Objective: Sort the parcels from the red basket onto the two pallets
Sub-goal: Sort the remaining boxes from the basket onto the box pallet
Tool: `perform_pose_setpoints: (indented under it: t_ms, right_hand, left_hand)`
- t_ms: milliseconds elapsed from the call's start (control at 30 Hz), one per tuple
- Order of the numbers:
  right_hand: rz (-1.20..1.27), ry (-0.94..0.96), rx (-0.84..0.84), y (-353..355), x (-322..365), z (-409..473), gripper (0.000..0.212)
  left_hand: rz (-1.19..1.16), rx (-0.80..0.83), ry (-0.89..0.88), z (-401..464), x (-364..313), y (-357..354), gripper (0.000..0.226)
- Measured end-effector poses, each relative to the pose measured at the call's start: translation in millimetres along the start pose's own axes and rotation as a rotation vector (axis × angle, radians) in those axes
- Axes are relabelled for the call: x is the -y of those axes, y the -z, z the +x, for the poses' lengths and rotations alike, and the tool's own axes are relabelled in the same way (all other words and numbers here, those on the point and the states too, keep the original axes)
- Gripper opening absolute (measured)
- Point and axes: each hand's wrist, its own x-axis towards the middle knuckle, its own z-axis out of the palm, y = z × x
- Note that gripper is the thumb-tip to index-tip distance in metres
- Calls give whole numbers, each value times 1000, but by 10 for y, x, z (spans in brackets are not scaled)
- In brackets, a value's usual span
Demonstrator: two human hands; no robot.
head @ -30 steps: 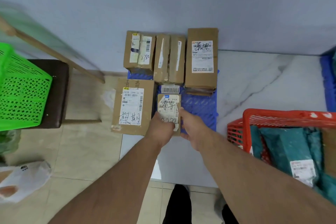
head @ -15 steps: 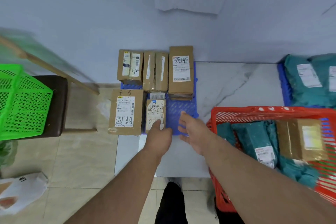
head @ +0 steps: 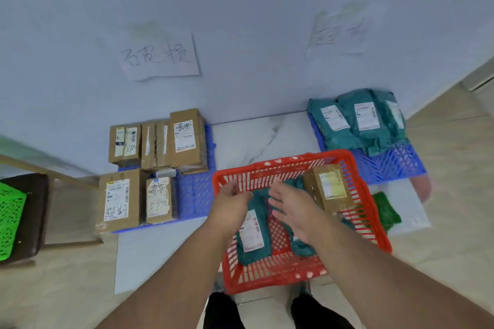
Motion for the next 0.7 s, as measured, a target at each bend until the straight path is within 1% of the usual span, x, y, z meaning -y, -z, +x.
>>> perform_pose_setpoints:
  t_ms: [33, 100, 167, 233, 300, 400, 567, 633, 700]
  right_hand:
    - [-4, -12, -28, 260, -32, -11, 62]
    - [25, -34, -86, 739, -117, 1, 67]
    - [31, -32, -149, 1147, -210, 48, 67]
    - [19, -11, -224, 1464, -261, 74, 60]
    - [-28, -15, -253, 1715, -305, 133, 47]
    - [-119, -28, -279, 1917, -348, 285, 41]
    - [-274, -42, -294, 1957, -270, 552, 24]
    - [-313, -50, -315, 1988, -291, 720, 26]
    - [-352, -52, -328, 2022, -342, 879, 31]
  left_hand:
    - [14, 19, -10, -39, -12, -215, 21]
    - [22, 35, -7, -62, 18, -600, 28]
    - [21, 59, 29, -55, 100, -919, 36]
    - [17, 60, 87, -10, 212, -1164, 54]
    - [4, 70, 143, 22, 305, -1345, 67]
    - [30, 94, 194, -25, 309, -1533, 67]
    - [63, 120, 227, 245, 382, -1791, 69]
    - [69, 120, 237, 382, 400, -1881, 69]
    - [63, 137, 232, 519, 407, -1969, 65]
